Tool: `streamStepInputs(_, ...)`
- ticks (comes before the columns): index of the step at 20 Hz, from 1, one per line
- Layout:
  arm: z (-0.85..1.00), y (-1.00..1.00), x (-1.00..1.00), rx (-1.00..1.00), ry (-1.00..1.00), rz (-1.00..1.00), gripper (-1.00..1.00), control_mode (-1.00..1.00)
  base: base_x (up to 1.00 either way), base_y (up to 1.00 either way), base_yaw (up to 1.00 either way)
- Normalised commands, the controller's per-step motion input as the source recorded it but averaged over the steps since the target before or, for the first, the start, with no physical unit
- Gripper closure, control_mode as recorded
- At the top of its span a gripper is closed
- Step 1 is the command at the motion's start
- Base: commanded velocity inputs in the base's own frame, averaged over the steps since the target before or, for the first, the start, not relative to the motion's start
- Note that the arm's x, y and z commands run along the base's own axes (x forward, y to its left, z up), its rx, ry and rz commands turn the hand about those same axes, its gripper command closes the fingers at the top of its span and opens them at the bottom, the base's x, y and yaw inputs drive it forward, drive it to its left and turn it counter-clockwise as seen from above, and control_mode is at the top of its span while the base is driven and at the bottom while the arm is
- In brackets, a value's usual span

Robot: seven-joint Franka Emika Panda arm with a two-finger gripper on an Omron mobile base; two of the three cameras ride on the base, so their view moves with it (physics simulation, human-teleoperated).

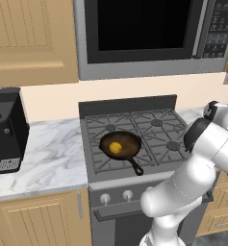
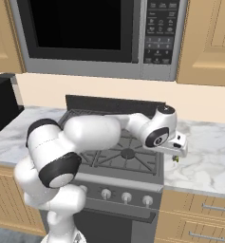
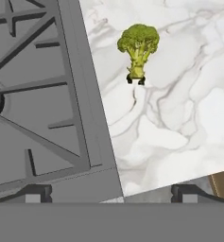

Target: Put the broccoli and lemon in the pan. Then turn on the front left burner and set the heat to medium.

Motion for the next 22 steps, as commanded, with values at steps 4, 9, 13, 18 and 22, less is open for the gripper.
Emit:
streamStepInputs(4,-0.09,-0.14,0.27,0.0,0.04,0.0,-1.0,-1.0,0.0,0.0,0.0)
streamStepInputs(9,-0.14,-0.16,0.22,0.0,0.02,0.0,-1.0,-1.0,0.0,0.0,0.0)
streamStepInputs(13,-0.15,-0.18,0.19,0.0,0.0,0.0,-1.0,-1.0,0.0,0.0,0.0)
streamStepInputs(18,-0.14,-0.16,0.18,0.0,0.0,0.0,-1.0,-1.0,0.0,0.0,0.0)
streamStepInputs(22,-0.19,-0.05,0.17,0.0,0.0,0.0,-1.0,-1.0,0.0,0.0,0.0)
